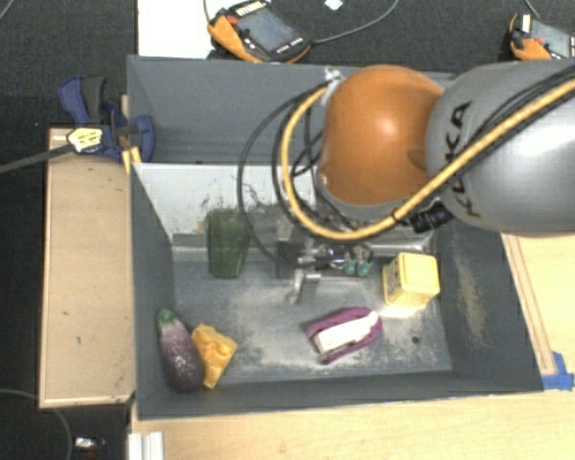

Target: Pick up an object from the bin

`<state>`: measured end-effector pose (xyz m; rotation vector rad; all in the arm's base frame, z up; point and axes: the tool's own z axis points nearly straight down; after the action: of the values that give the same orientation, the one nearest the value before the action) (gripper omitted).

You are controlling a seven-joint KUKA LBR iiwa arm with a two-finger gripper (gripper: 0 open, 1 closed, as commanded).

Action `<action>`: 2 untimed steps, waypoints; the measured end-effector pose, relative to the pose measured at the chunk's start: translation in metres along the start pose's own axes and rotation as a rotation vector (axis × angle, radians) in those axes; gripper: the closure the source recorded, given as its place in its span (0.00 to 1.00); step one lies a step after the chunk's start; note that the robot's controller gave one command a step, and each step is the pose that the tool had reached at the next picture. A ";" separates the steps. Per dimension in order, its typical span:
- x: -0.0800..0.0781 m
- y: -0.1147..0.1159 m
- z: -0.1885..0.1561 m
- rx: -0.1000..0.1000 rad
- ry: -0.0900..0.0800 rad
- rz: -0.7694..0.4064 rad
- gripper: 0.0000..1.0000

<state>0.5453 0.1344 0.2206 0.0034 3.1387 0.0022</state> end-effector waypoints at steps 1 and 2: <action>0.043 0.092 0.124 0.001 -0.005 -0.133 0.00; 0.041 0.087 0.084 0.000 -0.014 -0.251 0.00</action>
Offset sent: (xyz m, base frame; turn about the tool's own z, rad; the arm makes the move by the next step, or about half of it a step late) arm -0.0407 0.0856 -0.0814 -0.2537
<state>0.5046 0.2217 0.1370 -0.3885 3.1005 0.0009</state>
